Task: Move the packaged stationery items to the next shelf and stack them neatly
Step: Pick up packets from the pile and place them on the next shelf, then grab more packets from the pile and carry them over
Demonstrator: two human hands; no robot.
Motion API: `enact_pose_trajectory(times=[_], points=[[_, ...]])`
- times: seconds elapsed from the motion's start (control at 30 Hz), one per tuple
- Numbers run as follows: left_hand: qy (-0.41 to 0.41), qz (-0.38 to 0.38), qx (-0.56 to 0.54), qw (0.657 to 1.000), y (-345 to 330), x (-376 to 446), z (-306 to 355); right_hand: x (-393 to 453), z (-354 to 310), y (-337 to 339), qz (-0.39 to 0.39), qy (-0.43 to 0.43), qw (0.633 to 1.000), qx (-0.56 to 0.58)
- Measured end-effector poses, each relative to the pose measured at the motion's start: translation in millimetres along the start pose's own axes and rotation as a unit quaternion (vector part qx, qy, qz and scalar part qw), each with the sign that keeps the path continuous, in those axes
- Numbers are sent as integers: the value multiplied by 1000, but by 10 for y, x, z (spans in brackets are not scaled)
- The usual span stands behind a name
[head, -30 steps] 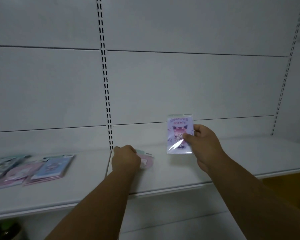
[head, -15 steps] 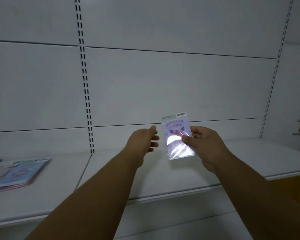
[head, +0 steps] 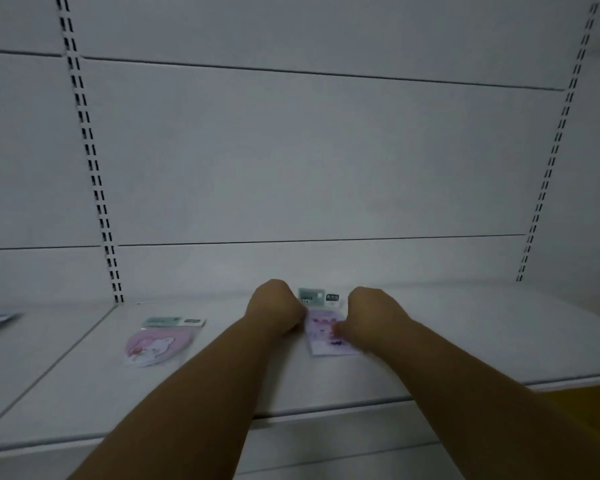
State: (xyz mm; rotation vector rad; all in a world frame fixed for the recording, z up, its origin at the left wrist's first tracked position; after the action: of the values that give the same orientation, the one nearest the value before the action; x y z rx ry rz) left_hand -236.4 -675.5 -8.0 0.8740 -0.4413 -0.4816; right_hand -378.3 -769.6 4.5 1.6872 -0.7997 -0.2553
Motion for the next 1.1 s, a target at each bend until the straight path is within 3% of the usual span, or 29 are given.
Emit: enact_pose_trajectory(times=[0.23,0.53,0.83,1.1], points=[[-45,108,148,982,312,-63,-170,-2,-624,440,152,131,980,-9],[4,236,175,956,1984,-921,-1899,-520,-3001,563,168,323,931,24],[74,234,207,947,3228,-1702,-3705,-1241,-4873,140,150,345,925,60],[79,219,220,947,3543,-1430,-4277,-1179,-5453,-111,130,319,938,47]])
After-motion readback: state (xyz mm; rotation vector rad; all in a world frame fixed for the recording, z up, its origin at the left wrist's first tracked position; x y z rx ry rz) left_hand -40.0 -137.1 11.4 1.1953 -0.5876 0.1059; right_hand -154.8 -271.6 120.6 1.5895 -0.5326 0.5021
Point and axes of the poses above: each hand's wrist, its own x-axis towards the middle knuckle, its own y-axis out of the back of the hand, z = x × y, the point moved 3 cm from there along x, towards the middle knuckle, and after that the axes turned 1 degree about z, right-handed, at the moved point
